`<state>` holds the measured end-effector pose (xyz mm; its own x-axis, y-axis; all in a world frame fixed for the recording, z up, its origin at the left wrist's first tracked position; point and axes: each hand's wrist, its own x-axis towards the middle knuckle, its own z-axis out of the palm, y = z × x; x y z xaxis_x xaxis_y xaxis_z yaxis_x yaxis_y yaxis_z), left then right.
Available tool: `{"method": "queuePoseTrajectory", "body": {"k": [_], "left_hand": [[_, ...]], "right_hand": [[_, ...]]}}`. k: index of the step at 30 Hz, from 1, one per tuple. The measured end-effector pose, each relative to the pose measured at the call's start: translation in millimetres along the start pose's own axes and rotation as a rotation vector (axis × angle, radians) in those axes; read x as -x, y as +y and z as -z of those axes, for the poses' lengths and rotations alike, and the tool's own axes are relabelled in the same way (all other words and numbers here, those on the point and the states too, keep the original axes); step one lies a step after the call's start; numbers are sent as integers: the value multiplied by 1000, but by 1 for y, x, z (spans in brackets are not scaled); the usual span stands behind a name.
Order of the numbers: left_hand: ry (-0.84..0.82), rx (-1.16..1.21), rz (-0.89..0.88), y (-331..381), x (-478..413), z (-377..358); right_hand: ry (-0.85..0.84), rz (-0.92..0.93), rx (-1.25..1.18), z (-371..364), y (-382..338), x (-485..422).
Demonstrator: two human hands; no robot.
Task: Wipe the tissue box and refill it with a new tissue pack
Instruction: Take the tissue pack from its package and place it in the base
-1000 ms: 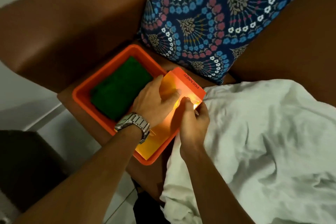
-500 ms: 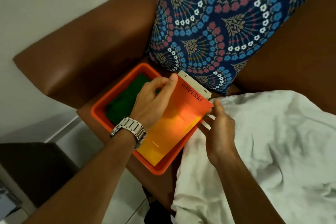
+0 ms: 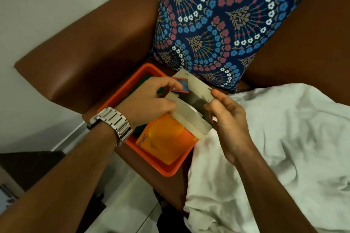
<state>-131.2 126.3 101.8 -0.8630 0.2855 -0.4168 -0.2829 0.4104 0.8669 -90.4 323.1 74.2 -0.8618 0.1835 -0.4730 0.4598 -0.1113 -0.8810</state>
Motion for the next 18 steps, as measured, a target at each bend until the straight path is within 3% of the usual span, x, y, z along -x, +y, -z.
{"method": "queuePoseTrajectory", "body": {"k": [5,10,14,18], "left_hand": [[-62,-240,-148,0,0,-3],[45,-529,-170,-10,5,-13],[96,-612,-260,-15,7,-19],[139,-542,-350,-13,9,-20]], "right_hand": [[19,12,-63,10,-2,-1],[25,86,48,17,2,1],[1,150,311,18,-4,-1],[29,300,846,20,-16,-1]]}}
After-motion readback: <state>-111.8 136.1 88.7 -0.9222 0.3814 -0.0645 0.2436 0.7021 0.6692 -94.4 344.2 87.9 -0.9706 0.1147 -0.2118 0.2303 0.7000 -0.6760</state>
